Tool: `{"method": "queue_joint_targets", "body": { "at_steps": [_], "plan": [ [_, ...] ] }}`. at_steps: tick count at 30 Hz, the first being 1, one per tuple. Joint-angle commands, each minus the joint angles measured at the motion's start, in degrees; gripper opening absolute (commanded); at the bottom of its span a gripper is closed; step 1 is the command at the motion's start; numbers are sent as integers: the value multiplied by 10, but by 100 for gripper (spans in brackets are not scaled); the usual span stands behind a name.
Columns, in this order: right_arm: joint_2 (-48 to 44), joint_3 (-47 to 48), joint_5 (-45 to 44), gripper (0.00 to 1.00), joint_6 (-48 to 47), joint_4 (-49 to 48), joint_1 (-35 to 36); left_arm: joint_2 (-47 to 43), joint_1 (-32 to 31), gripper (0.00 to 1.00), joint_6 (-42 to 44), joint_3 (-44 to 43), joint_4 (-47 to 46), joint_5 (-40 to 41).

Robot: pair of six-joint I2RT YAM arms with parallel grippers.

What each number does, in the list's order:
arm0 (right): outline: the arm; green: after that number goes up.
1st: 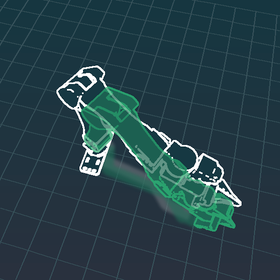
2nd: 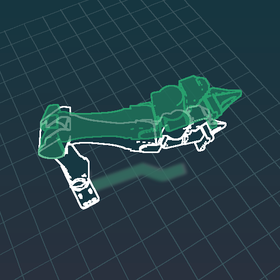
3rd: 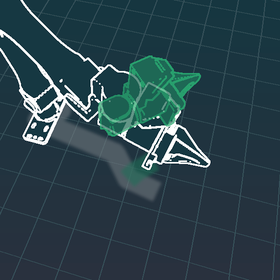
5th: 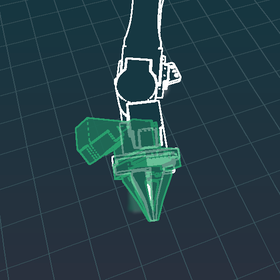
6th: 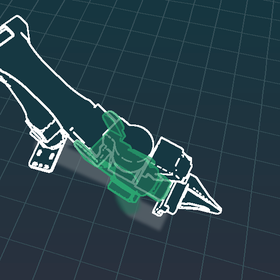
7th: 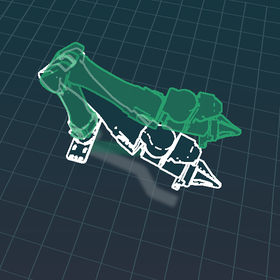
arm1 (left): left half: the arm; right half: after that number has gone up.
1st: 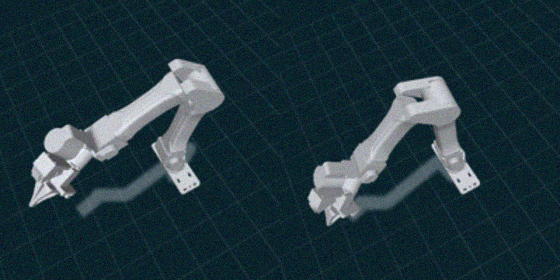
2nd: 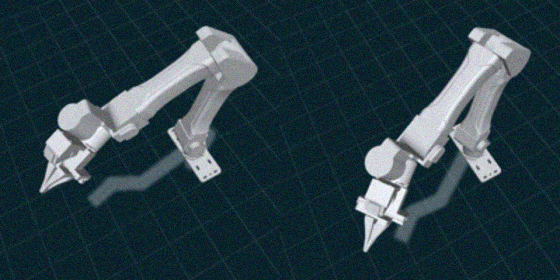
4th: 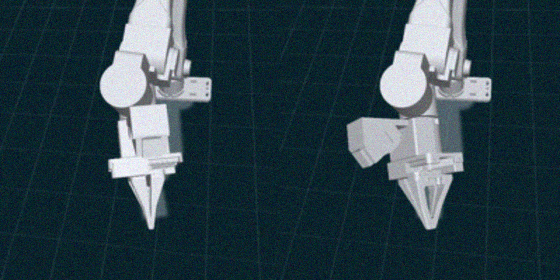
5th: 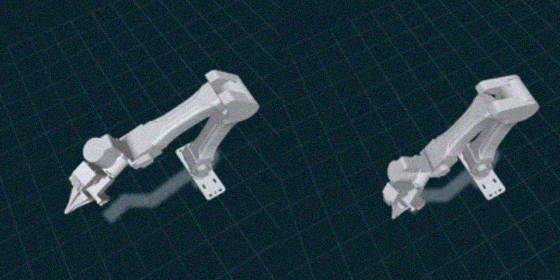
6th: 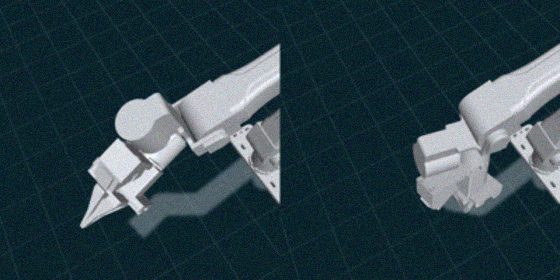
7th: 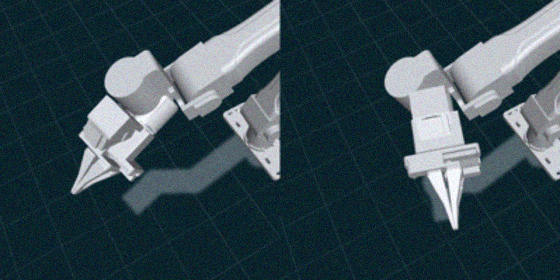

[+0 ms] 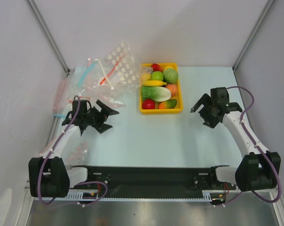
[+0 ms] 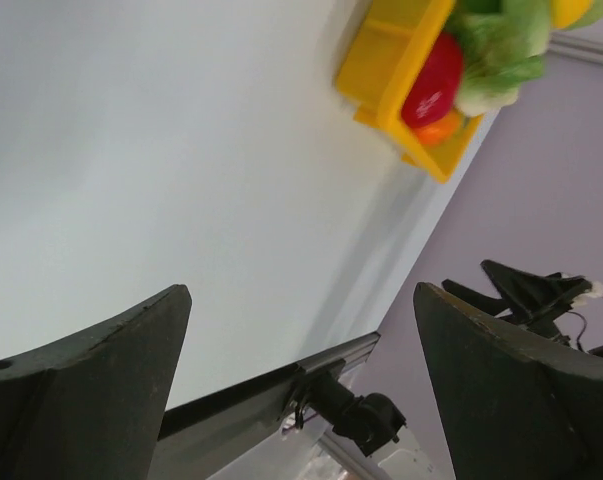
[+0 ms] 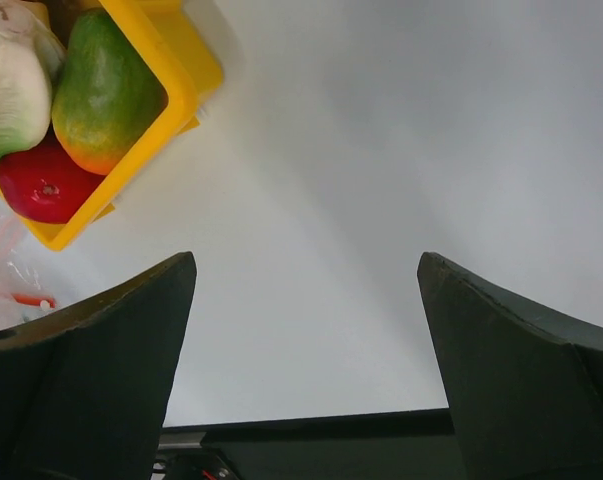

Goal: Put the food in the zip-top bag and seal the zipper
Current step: Pick up the zipper food storage bag at the center of the board.

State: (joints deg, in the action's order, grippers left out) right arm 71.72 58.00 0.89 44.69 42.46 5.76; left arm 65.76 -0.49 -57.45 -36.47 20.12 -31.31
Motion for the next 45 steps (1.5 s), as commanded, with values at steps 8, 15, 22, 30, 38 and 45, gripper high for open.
{"method": "queue_joint_targets", "body": {
  "at_steps": [8,15,22,30,38,45],
  "plan": [
    [43,82,128,98,-83,-47,-1,218,2,100,12,-348,-79,39],
    [57,135,142,96,-119,-33,14,404,2,100,34,-612,-64,59],
    [49,153,132,96,-144,-27,20,540,27,100,78,-775,-32,121],
    [32,146,120,96,-153,-29,12,589,54,100,100,-791,-29,166],
    [22,130,126,96,-147,-34,-4,629,52,94,106,-781,-25,154],
    [18,125,124,96,-146,-35,-8,654,47,87,114,-765,-23,151]
  ]
}}
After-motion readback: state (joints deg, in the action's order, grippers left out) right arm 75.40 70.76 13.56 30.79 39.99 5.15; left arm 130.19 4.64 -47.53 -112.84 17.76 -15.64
